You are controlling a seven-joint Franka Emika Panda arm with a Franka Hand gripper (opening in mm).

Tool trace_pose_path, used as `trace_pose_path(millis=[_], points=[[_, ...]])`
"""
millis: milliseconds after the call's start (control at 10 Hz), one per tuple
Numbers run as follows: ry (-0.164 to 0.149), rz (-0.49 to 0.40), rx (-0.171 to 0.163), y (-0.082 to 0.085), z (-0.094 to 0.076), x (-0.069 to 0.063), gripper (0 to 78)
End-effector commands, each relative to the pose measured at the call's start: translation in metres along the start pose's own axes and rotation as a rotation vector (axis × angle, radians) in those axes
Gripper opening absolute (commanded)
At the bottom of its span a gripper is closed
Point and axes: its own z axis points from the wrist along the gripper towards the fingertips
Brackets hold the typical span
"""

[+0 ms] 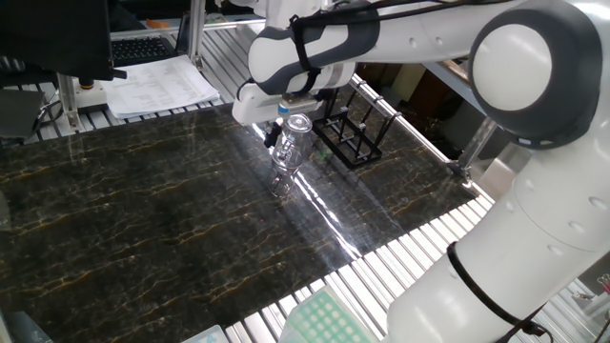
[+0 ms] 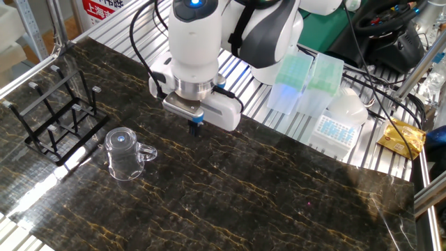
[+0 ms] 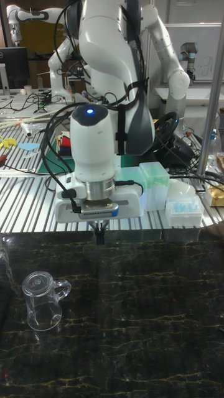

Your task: Take the cup off the cup rack

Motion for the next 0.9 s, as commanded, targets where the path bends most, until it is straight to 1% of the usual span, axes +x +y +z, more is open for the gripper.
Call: trace_pose_path(millis=[100, 200, 500, 700, 800, 900], points=[[0.024, -0.022, -0.001, 0.000, -0.001, -0.001, 1.1], [0.026, -0.006, 0.005, 0.002, -0.002, -0.001, 1.1], [0.044, 0.038, 0.012, 0.020, -0.010, -0.003, 1.1], [0.052, 0.048, 0.042, 0.032, -0.022, -0.005, 1.1], [0.052, 0.042, 0.041, 0.034, -0.031, -0.006, 1.1], [0.051, 0.036, 0.039, 0.034, -0.034, -0.006, 1.1]])
